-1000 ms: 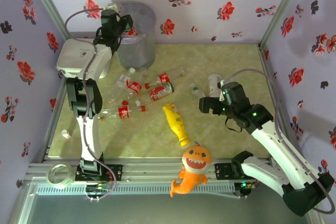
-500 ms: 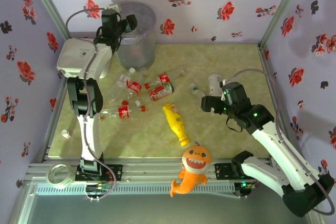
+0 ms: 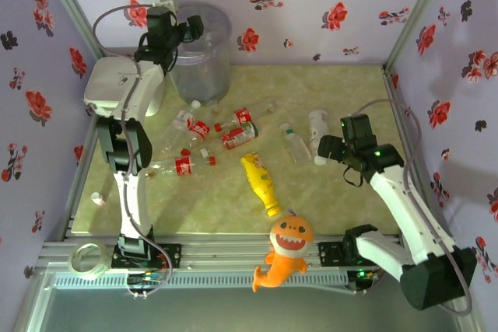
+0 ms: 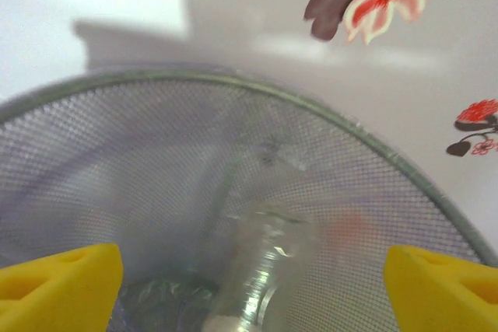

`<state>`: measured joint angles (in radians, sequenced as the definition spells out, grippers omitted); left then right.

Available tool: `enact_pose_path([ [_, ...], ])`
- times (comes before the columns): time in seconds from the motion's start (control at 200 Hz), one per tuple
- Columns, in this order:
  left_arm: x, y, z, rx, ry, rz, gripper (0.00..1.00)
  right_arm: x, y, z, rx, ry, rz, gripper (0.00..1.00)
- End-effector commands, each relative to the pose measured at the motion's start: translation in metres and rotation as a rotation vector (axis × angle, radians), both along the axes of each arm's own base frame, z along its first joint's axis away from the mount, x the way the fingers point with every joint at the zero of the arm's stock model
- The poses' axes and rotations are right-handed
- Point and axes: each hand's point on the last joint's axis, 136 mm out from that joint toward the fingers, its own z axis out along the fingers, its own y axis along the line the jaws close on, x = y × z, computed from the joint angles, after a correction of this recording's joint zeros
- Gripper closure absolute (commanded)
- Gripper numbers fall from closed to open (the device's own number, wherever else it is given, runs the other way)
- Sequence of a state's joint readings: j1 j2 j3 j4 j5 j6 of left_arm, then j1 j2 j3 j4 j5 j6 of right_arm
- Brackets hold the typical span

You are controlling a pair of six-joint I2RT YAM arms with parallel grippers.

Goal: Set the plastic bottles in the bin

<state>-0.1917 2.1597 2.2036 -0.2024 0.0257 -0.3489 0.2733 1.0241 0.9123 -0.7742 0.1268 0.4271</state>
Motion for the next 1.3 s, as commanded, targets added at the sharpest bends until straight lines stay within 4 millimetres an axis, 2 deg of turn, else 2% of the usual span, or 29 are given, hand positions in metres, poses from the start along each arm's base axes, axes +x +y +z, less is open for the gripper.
enact_pose_path([
  [0.0, -0.051, 0.014, 0.107, 0.026, -0.137, 0.024, 0.11, 0.015, 0.008, -0.015, 0.023, 0.032, 0.023, 0.16],
  [0.06, -0.07, 0.02, 0.115, 0.037, -0.115, 0.036, 0.11, 0.026, 0.009, -0.02, 0.024, 0.042, 0.021, 0.19],
  [0.13, -0.094, 0.026, 0.114, 0.034, -0.089, 0.043, 0.11, 0.037, 0.01, -0.025, 0.025, 0.048, 0.017, 0.21],
  [0.235, -0.137, 0.034, 0.091, 0.01, -0.051, 0.045, 0.1, 0.054, 0.011, -0.039, 0.036, 0.089, 0.004, 0.26],
  [0.24, -0.14, 0.035, 0.097, 0.005, -0.065, 0.046, 0.1, 0.055, 0.011, -0.039, 0.035, 0.091, 0.004, 0.26],
  [0.395, -0.202, 0.043, 0.042, -0.074, 0.026, 0.05, 0.11, 0.073, 0.009, -0.06, 0.011, 0.14, 0.005, 0.28],
  [0.55, -0.257, 0.034, -0.017, -0.125, 0.144, 0.02, 0.11, 0.086, 0.011, -0.078, 0.01, 0.178, 0.008, 0.29],
  [0.69, -0.297, 0.019, -0.06, -0.17, 0.23, -0.019, 0.12, 0.092, 0.01, -0.093, -0.01, 0.208, -0.001, 0.31],
  [0.805, -0.321, 0.008, -0.088, -0.206, 0.287, -0.046, 0.12, 0.095, 0.011, -0.108, -0.01, 0.24, -0.004, 0.31],
  [1.01, -0.349, -0.013, -0.128, -0.24, 0.388, -0.094, 0.12, 0.092, 0.01, -0.136, -0.013, 0.311, -0.013, 0.27],
  [1.19, -0.359, -0.016, -0.156, -0.291, 0.425, -0.085, 0.12, 0.091, 0.008, -0.153, -0.013, 0.331, -0.025, 0.26],
  [1.295, -0.361, -0.015, -0.164, -0.29, 0.442, -0.08, 0.12, 0.09, 0.008, -0.158, -0.014, 0.337, -0.024, 0.28],
])
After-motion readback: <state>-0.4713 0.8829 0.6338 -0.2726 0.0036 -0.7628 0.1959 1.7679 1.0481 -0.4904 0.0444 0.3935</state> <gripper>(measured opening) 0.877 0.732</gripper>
